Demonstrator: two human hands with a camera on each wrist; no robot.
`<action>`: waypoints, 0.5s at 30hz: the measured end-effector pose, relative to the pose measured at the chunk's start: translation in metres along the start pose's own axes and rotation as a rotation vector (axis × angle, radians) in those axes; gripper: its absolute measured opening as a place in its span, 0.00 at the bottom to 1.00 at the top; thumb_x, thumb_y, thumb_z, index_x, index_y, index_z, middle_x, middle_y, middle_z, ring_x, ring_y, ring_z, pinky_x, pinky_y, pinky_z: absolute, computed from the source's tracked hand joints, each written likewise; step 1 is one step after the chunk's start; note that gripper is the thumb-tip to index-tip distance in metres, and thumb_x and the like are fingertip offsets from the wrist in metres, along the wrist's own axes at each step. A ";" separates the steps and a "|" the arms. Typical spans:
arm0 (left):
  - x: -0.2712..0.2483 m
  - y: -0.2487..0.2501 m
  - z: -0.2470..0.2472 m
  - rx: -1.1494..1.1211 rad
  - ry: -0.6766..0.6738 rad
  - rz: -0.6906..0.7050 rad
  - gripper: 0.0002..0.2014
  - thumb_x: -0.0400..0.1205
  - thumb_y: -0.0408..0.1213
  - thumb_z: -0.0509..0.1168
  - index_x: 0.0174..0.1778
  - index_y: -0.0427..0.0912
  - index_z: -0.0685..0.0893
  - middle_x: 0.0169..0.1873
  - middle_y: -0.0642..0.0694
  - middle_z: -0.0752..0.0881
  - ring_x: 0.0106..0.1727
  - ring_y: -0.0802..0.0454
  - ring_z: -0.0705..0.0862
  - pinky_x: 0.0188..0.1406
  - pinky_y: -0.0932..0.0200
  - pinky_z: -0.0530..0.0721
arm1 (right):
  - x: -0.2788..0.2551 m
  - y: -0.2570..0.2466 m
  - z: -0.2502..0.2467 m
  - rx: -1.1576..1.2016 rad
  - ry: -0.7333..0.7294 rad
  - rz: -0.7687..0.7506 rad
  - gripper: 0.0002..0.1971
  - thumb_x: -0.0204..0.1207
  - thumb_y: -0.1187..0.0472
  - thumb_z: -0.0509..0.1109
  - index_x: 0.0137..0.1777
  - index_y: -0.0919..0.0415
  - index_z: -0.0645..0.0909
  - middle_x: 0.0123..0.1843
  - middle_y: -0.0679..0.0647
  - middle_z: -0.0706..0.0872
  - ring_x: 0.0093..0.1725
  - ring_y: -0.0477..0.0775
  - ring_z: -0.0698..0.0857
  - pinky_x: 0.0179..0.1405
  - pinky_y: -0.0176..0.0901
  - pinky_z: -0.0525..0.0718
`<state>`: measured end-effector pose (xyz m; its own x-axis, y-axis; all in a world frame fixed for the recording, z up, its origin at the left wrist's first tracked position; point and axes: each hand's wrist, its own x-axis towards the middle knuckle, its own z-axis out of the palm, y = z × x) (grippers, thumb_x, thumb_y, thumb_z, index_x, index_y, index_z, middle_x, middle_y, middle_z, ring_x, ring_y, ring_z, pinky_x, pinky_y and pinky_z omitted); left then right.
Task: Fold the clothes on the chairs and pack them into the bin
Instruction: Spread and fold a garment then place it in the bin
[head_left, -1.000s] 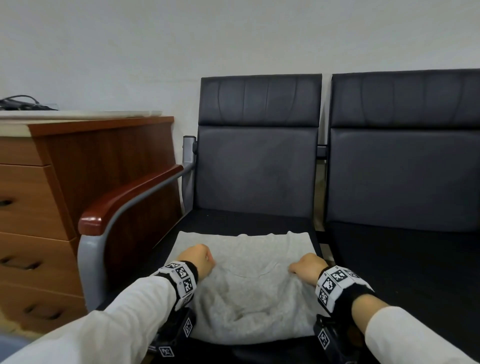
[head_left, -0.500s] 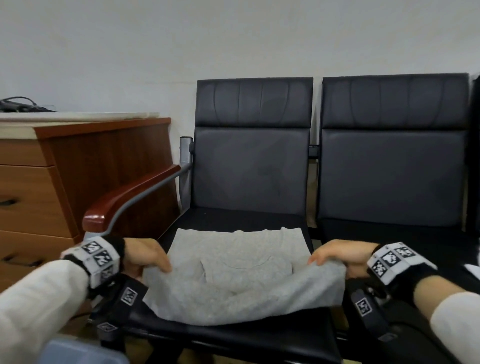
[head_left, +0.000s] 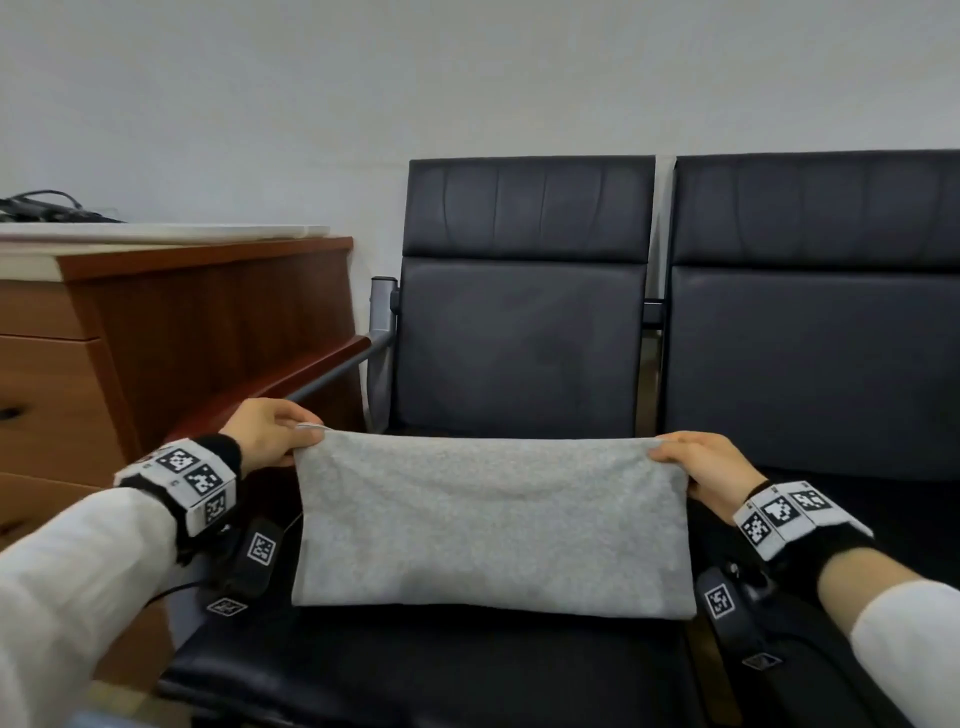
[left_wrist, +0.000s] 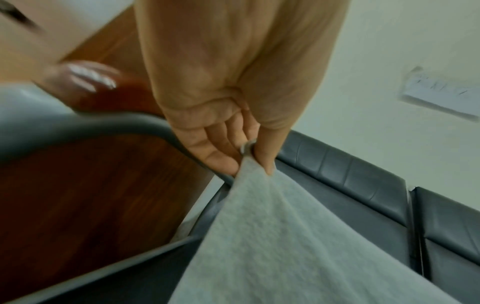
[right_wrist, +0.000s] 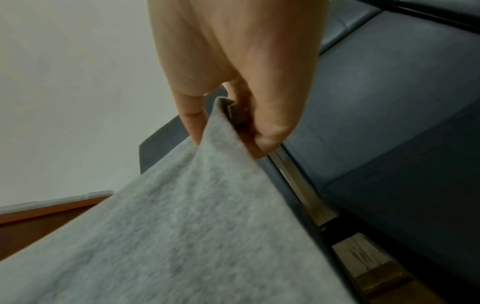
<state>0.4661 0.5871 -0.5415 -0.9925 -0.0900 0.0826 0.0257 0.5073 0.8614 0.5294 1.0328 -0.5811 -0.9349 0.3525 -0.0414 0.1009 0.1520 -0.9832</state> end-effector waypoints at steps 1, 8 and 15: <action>0.009 -0.001 0.009 -0.003 0.033 0.011 0.02 0.78 0.26 0.69 0.43 0.36 0.85 0.37 0.41 0.85 0.39 0.48 0.84 0.31 0.62 0.85 | 0.010 0.002 0.001 0.018 0.020 0.008 0.05 0.74 0.70 0.70 0.43 0.64 0.87 0.46 0.60 0.88 0.49 0.58 0.85 0.44 0.48 0.81; 0.087 -0.035 0.066 0.292 0.053 -0.119 0.13 0.76 0.38 0.73 0.54 0.40 0.84 0.55 0.34 0.86 0.53 0.38 0.86 0.54 0.47 0.87 | 0.087 0.037 0.019 -0.092 0.095 0.127 0.16 0.76 0.67 0.72 0.63 0.70 0.81 0.54 0.65 0.86 0.51 0.60 0.83 0.53 0.52 0.83; 0.092 -0.048 0.098 0.565 -0.078 -0.137 0.21 0.77 0.40 0.71 0.66 0.38 0.79 0.63 0.37 0.82 0.63 0.40 0.82 0.60 0.57 0.79 | 0.094 0.076 0.010 -0.362 0.031 0.341 0.12 0.75 0.66 0.71 0.57 0.57 0.76 0.44 0.60 0.80 0.40 0.55 0.79 0.40 0.47 0.81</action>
<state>0.3621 0.6384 -0.6245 -0.9887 -0.1342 -0.0664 -0.1497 0.8759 0.4588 0.4457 1.0681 -0.6615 -0.8182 0.4646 -0.3388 0.5157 0.3322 -0.7898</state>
